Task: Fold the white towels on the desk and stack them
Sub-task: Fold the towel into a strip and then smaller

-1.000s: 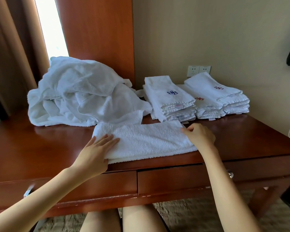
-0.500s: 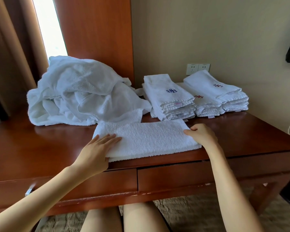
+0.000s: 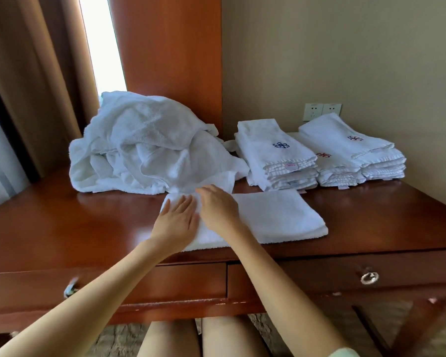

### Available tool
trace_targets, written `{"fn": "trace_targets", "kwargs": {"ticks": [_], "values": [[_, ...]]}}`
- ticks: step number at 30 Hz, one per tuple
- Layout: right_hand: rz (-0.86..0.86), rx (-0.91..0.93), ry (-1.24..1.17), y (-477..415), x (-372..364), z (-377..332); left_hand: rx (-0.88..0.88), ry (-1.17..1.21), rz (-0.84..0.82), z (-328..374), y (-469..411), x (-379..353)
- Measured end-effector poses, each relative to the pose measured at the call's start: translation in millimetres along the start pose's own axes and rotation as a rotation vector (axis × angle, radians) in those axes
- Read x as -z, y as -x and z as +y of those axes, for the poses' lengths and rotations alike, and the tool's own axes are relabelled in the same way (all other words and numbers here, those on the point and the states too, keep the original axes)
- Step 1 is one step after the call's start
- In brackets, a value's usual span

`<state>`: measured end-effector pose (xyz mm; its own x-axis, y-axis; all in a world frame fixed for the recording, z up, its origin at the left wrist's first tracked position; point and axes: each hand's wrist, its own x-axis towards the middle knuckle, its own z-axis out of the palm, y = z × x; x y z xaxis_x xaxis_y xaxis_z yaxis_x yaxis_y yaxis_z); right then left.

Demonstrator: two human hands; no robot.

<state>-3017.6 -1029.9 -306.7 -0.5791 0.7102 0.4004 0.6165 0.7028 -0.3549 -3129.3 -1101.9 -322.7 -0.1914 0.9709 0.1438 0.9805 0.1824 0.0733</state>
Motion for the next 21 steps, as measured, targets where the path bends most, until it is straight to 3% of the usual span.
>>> {"fn": "trace_targets", "kwargs": {"ticks": [3,8,15,19,21], "values": [[-0.117,0.010,0.091,0.8,-19.3,5.0,-0.009,-0.016,0.008,-4.0,-0.2,-5.3],[-0.177,-0.188,0.169,16.0,6.3,68.7,-0.001,0.000,0.019,-5.1,-1.3,-6.7],[-0.127,-0.484,0.227,41.9,52.7,138.5,0.022,0.122,0.049,-6.4,-2.8,-8.2],[-0.093,-0.653,0.182,41.1,65.3,140.3,0.279,0.448,0.038,-13.7,-3.4,2.5],[-0.135,-0.714,0.177,38.8,80.9,149.7,0.433,0.437,0.034,-26.6,-0.4,6.7]]}}
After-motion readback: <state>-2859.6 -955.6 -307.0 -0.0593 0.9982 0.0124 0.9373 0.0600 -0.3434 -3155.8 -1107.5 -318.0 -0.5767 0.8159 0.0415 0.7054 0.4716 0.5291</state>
